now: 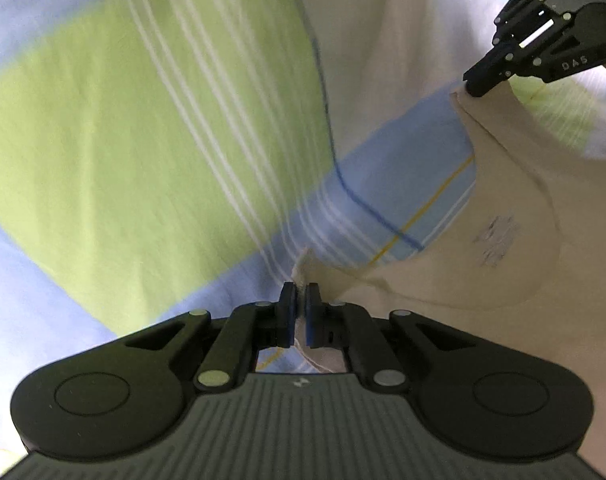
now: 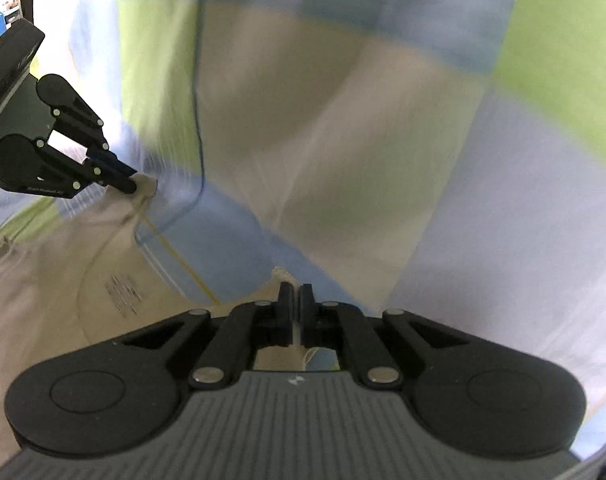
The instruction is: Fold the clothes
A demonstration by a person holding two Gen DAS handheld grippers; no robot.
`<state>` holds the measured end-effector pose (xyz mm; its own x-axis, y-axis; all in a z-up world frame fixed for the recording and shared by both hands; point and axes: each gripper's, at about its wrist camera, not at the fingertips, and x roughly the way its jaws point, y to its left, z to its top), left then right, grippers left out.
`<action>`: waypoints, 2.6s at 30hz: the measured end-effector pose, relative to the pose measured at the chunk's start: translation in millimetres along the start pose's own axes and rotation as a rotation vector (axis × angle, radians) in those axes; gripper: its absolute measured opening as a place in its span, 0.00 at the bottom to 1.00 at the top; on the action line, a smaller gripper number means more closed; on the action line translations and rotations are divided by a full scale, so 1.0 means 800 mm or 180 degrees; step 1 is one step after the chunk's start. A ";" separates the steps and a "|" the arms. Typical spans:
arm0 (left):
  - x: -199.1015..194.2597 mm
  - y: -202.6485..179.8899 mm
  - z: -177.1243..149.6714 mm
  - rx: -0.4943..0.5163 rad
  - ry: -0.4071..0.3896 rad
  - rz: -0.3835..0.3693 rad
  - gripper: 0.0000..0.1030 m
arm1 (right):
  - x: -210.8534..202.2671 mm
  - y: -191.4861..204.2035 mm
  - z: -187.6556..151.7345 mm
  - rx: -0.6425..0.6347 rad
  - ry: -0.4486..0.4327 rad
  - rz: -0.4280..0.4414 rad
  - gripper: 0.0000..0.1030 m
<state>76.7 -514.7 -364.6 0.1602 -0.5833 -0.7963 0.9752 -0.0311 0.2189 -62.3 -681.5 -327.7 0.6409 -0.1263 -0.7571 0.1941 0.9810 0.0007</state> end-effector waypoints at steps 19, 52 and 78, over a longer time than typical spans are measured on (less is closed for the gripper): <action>-0.242 -0.370 -0.184 0.0269 -0.0156 0.0556 0.17 | -0.248 0.273 -0.249 -0.1085 0.0107 -0.0186 0.23; -0.219 -0.406 -0.227 0.1809 -0.0027 0.0983 0.00 | -0.221 0.329 -0.309 -0.2828 -0.0189 -0.0930 0.00; -0.287 -0.501 -0.299 0.1550 0.0124 0.1104 0.00 | -0.280 0.434 -0.417 -0.2632 -0.0104 -0.0767 0.00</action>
<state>-314.7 -174.2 -404.3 0.4711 -0.5960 -0.6502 0.6845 -0.2180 0.6957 -386.2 -263.7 -375.8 0.6754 -0.3367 -0.6561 -0.2673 0.7174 -0.6433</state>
